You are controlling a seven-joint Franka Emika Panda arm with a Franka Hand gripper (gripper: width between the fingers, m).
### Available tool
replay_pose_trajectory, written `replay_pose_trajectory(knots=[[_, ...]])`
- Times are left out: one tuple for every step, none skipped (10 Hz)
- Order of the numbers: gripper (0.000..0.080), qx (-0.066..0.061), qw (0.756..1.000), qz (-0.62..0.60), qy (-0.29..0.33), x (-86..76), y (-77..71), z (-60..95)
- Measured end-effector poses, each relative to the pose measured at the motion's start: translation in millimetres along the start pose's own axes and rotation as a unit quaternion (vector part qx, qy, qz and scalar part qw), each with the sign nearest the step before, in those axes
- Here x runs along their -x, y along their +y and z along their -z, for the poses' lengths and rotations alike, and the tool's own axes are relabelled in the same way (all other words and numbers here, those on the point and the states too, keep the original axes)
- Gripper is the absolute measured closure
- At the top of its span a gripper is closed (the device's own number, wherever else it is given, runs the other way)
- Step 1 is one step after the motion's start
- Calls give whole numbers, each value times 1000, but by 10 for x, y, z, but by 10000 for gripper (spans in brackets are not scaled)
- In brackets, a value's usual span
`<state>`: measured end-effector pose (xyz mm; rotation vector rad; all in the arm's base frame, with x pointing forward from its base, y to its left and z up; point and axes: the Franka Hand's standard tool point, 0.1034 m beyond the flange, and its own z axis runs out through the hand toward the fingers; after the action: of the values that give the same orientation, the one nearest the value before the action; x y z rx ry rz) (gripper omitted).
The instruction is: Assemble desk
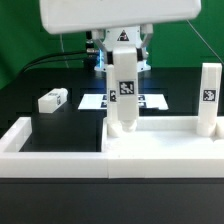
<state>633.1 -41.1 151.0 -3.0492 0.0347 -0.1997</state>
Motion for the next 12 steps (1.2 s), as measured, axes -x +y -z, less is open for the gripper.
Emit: replay_pose_trajectory(knots=[[512, 1, 1000, -3, 1, -3, 27, 1], [512, 0, 1000, -2, 0, 2, 11, -9], [512, 2, 1000, -11, 5, -7, -15, -1], [512, 9, 999, -27, 27, -18, -226, 18], [512, 10, 999, -28, 32, 13, -486, -3], [512, 10, 999, -25, 30, 20, -667, -29], [512, 8, 999, -24, 28, 17, -693, -38], [512, 9, 999, -26, 28, 17, -657, -38], [512, 10, 999, -26, 36, 3, -656, -40], [512, 10, 999, -26, 35, 8, -655, -44], [512, 11, 999, -25, 39, -2, -664, -38], [512, 14, 996, -20, 87, -75, -736, 7]])
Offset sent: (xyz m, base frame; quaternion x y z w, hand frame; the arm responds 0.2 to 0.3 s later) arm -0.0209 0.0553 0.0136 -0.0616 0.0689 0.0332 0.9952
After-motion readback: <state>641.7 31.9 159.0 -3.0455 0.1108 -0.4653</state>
